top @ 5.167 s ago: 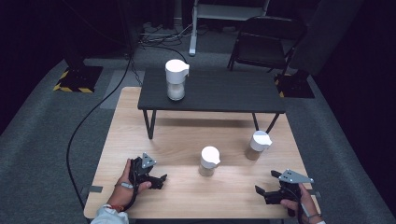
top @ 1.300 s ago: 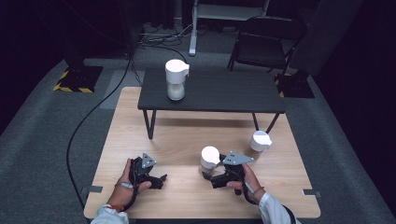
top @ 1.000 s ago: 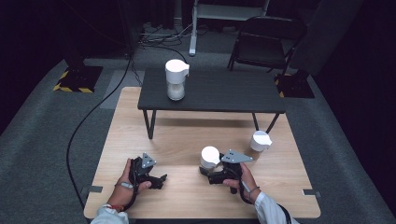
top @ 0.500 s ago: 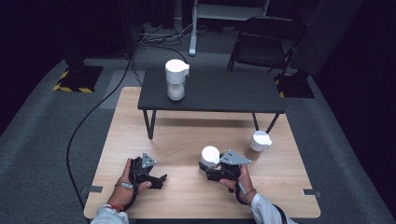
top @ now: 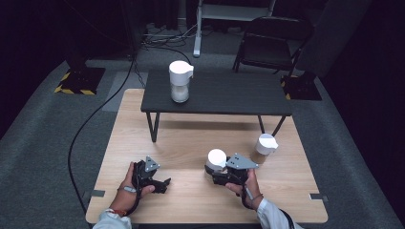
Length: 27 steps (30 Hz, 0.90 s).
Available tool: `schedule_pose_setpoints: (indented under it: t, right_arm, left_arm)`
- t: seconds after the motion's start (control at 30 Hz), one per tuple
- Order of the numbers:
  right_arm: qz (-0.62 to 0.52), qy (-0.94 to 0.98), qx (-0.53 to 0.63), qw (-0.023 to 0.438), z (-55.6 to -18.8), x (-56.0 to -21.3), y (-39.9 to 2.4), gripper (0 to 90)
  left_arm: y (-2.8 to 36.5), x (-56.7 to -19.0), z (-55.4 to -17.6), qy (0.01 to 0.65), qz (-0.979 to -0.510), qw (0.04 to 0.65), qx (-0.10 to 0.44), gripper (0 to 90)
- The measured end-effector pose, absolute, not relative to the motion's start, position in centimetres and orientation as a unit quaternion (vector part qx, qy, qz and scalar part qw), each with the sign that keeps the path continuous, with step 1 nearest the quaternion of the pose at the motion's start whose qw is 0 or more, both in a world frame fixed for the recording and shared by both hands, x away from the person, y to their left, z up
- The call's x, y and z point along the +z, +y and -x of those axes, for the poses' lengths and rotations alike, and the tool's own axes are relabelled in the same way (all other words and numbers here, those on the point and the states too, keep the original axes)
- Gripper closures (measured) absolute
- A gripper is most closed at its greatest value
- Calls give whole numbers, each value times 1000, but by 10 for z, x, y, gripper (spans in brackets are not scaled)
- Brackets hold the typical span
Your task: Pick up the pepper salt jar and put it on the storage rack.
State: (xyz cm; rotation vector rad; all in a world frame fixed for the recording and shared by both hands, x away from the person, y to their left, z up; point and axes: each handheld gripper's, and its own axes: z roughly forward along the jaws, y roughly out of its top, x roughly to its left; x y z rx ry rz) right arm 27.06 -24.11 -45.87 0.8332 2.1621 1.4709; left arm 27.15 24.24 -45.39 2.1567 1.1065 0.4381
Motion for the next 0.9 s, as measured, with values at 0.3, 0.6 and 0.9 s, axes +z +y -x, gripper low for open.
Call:
schedule_pose_setpoints:
  t: [0.3,0.6,0.9]
  right_arm:
    - [-303,768,531,193,-269,-442,-249,297]
    - [-317,764,523,208,-263,-417,-253,297]
    - [-319,755,520,243,-260,-383,-254,297]
  left_arm:
    - [242,-454,-272,423,-826,333,168,1]
    - [243,-454,-272,423,-826,333,168,1]
    - [243,-454,-272,423,-826,333,168,0]
